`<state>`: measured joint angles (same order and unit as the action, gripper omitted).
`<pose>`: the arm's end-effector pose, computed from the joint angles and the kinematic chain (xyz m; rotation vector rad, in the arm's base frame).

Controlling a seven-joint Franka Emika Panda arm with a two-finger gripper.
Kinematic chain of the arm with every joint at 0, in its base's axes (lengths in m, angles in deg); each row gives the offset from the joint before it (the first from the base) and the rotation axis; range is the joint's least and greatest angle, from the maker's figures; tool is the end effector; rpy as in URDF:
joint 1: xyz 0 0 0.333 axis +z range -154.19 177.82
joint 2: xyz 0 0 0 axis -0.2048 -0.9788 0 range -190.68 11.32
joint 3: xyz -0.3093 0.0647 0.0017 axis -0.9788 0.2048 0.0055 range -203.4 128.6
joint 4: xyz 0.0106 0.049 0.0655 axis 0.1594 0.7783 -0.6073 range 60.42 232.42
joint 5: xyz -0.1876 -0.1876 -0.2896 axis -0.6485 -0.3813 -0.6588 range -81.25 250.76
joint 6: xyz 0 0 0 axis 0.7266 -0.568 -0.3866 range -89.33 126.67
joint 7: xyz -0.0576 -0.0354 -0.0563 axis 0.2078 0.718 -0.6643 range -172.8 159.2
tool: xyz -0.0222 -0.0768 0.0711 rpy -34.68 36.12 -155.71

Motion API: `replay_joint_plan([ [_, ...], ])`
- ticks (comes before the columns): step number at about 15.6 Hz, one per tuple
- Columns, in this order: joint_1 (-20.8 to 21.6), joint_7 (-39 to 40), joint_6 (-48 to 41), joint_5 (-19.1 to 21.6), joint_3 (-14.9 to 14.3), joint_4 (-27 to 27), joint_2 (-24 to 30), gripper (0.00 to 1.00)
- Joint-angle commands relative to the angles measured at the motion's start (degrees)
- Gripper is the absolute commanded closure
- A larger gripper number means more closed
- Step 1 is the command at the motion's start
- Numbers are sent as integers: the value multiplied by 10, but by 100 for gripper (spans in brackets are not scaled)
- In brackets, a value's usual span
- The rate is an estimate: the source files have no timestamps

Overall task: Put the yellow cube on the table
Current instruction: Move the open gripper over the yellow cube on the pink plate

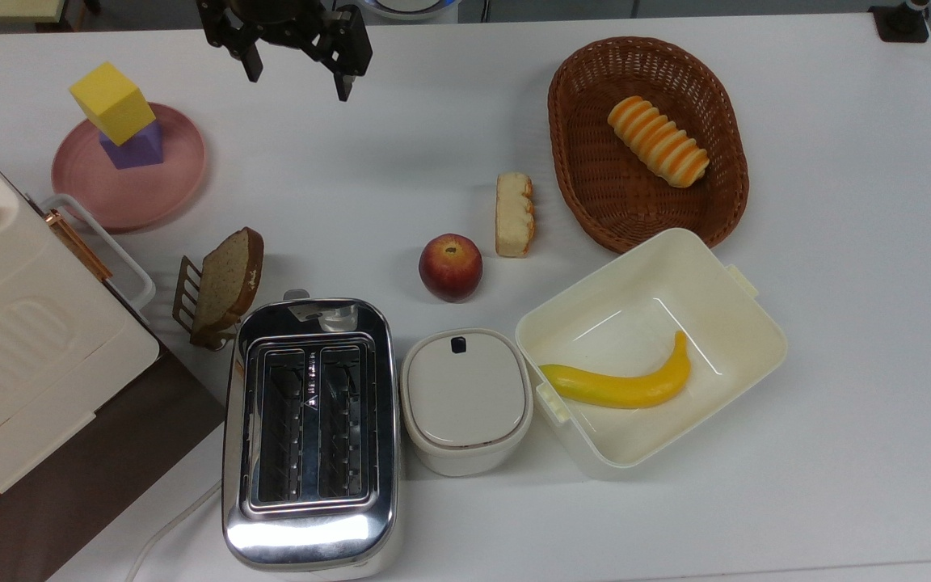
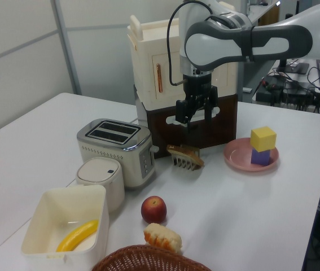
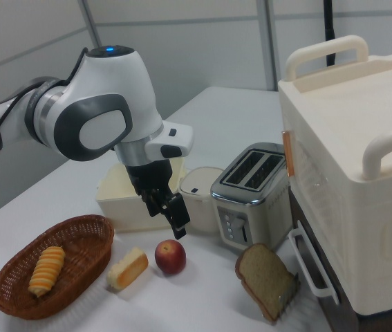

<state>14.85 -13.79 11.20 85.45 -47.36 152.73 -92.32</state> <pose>0.5741 -0.0668 0.5611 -3.1140 0.3830 -0.0173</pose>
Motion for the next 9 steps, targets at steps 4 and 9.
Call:
replay_joint_plan([
  [4, -7, -25, -46, -3, -1, -70, -41, 0],
  [9, -12, -9, -49, -3, 4, -68, -39, 0],
])
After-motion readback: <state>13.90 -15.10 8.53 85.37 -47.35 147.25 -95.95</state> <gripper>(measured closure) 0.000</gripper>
